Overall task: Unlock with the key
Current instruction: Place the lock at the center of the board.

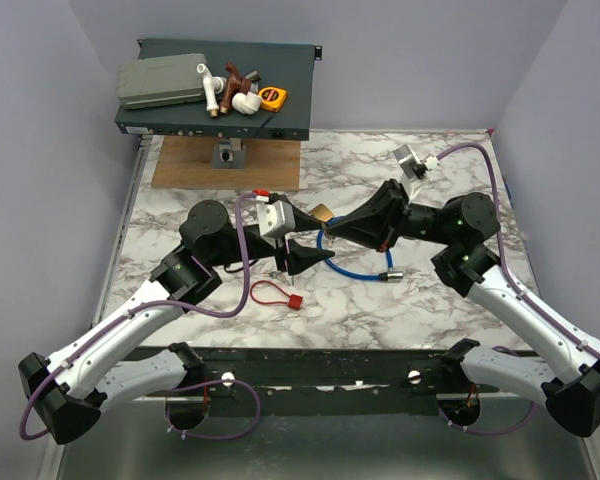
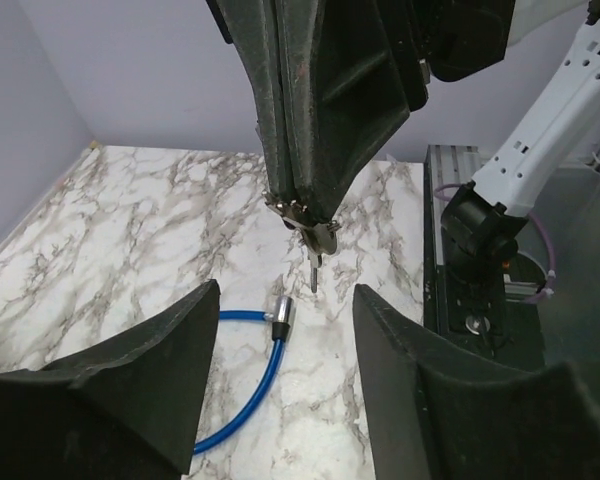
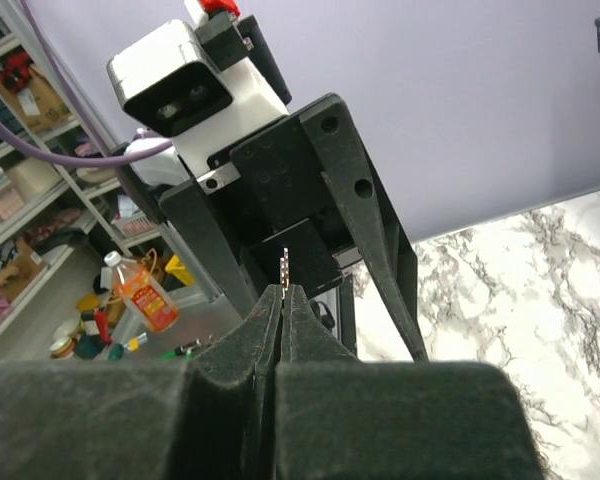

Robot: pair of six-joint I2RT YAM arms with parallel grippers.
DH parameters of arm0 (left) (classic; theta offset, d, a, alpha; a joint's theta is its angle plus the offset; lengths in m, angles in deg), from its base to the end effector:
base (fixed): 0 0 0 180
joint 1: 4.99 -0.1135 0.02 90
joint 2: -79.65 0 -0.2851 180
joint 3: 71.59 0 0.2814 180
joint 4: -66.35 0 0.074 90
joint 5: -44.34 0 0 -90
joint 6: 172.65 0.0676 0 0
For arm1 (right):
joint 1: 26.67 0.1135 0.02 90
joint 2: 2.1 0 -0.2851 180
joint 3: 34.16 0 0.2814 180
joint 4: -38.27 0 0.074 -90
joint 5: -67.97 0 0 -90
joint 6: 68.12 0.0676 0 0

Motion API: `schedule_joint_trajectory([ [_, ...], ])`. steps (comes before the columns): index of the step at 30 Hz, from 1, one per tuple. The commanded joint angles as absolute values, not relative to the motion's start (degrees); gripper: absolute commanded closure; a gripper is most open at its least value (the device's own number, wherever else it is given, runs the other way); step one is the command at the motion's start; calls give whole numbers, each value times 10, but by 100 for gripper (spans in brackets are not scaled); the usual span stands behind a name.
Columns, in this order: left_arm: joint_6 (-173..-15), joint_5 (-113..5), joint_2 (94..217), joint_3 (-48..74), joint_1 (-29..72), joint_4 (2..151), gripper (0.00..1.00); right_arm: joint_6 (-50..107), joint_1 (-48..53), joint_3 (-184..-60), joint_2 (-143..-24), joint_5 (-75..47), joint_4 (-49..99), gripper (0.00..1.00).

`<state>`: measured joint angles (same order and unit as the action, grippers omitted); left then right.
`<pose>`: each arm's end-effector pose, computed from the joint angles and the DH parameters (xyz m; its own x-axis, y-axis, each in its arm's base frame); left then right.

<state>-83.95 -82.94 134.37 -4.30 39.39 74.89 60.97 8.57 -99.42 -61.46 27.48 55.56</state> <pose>0.1554 -0.2093 0.4165 0.0278 -0.0525 -0.9982 0.9892 0.1449 0.0199 0.1851 0.1937 0.4341 -0.3466 0.2564 -0.9023 -0.9367 -0.0447 0.3472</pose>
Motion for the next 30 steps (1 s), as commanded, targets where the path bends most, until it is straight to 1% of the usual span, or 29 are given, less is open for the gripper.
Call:
schedule_joint_trajectory([
  [1,-833,-760,1352,-24,404,713,50,634,88,-983,-617,247,609,99],
  [5,-847,-761,1357,-22,407,702,62,635,88,-975,-614,237,614,99],
  [7,-850,-766,1359,-23,412,701,71,636,88,-971,-613,232,619,99],
  [10,-852,-773,1359,-23,414,695,90,635,89,-964,-611,224,621,99],
  [12,-853,-778,1358,-22,415,697,100,635,88,-962,-609,219,622,99],
  [24,-829,-819,1328,-49,416,742,100,604,88,-950,-584,163,588,99],
  [30,-789,-819,1317,-43,412,786,100,598,88,-944,-576,149,578,99],
])
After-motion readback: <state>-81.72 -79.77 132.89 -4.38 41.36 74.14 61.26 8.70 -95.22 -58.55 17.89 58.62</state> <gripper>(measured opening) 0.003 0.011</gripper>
